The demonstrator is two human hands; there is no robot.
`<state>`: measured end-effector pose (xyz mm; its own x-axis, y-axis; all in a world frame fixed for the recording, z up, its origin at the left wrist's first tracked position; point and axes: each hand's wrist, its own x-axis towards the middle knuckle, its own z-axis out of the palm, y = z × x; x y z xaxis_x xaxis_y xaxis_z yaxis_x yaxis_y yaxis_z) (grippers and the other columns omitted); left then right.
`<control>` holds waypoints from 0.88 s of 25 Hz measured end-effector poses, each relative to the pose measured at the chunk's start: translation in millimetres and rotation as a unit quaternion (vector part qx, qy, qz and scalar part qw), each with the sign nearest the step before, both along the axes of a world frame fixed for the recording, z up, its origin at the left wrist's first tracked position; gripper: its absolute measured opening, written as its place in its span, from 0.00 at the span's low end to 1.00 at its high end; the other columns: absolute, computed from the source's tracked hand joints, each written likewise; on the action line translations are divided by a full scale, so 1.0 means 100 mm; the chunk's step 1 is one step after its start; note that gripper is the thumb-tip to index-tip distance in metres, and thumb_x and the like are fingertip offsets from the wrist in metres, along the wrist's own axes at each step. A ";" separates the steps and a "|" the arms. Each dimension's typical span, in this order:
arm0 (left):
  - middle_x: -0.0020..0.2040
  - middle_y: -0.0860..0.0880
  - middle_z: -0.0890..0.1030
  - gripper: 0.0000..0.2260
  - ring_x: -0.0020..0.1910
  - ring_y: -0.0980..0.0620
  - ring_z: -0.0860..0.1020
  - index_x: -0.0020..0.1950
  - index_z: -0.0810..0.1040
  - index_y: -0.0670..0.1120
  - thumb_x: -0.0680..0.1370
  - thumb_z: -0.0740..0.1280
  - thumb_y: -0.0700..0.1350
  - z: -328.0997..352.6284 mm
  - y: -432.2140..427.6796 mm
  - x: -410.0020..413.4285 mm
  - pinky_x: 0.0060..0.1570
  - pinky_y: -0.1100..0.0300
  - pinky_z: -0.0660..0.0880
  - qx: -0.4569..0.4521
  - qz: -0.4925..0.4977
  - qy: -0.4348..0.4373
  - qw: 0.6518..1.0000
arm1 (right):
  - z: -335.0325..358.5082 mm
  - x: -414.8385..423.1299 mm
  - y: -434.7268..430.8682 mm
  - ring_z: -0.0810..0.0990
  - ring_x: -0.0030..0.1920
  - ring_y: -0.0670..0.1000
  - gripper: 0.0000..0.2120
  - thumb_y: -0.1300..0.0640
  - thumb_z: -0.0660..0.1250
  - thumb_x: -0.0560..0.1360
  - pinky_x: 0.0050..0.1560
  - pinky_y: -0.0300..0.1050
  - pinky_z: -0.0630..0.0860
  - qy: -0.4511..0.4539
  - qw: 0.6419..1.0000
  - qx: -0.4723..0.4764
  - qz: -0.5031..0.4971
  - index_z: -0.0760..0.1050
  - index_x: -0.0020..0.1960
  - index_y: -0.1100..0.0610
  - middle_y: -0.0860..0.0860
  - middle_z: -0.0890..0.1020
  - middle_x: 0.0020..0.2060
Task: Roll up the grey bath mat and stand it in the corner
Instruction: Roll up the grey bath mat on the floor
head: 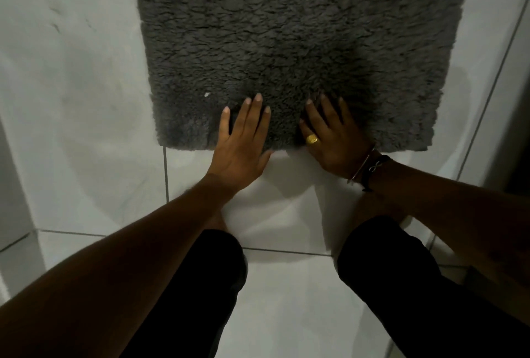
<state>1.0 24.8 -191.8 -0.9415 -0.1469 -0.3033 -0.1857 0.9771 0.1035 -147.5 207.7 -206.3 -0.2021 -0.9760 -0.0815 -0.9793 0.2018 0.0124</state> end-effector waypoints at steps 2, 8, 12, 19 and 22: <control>0.78 0.38 0.64 0.34 0.77 0.41 0.63 0.77 0.60 0.40 0.78 0.67 0.54 0.04 0.01 -0.07 0.73 0.38 0.56 -0.040 -0.036 -0.002 0.999 | 0.06 -0.16 -0.04 0.83 0.55 0.70 0.09 0.61 0.69 0.74 0.54 0.69 0.79 -0.004 0.997 -0.056 0.048 0.83 0.50 0.64 0.66 0.84 0.54; 0.49 0.48 0.84 0.10 0.53 0.44 0.81 0.56 0.83 0.48 0.77 0.70 0.49 0.17 -0.35 -0.52 0.65 0.41 0.70 -0.033 -0.066 0.030 0.997 | 0.35 -0.28 -0.27 0.85 0.53 0.62 0.07 0.64 0.72 0.69 0.55 0.61 0.79 -0.073 0.990 -0.104 -0.063 0.84 0.46 0.64 0.62 0.86 0.51; 0.46 0.47 0.84 0.09 0.51 0.42 0.78 0.54 0.83 0.47 0.78 0.68 0.49 0.21 -0.60 -0.75 0.63 0.42 0.66 0.053 -0.057 0.005 0.997 | 0.34 0.01 -0.39 0.74 0.69 0.62 0.27 0.54 0.64 0.74 0.67 0.67 0.68 -0.087 0.977 -0.059 -0.184 0.71 0.70 0.65 0.64 0.74 0.70; 0.57 0.50 0.83 0.17 0.62 0.46 0.72 0.62 0.81 0.52 0.76 0.71 0.55 0.24 -0.78 -1.03 0.65 0.48 0.55 0.157 0.061 -0.026 0.985 | 0.07 -0.39 -0.65 0.70 0.73 0.61 0.39 0.37 0.65 0.73 0.68 0.72 0.64 -0.016 0.996 0.016 -0.083 0.66 0.75 0.61 0.62 0.69 0.74; 0.66 0.42 0.76 0.22 0.69 0.41 0.70 0.69 0.74 0.46 0.76 0.69 0.51 0.26 -0.69 -1.06 0.67 0.40 0.61 0.021 0.102 0.094 0.990 | 0.02 -0.83 -0.88 0.66 0.75 0.62 0.44 0.32 0.61 0.73 0.71 0.72 0.57 -0.032 0.999 0.028 0.002 0.61 0.76 0.62 0.63 0.65 0.76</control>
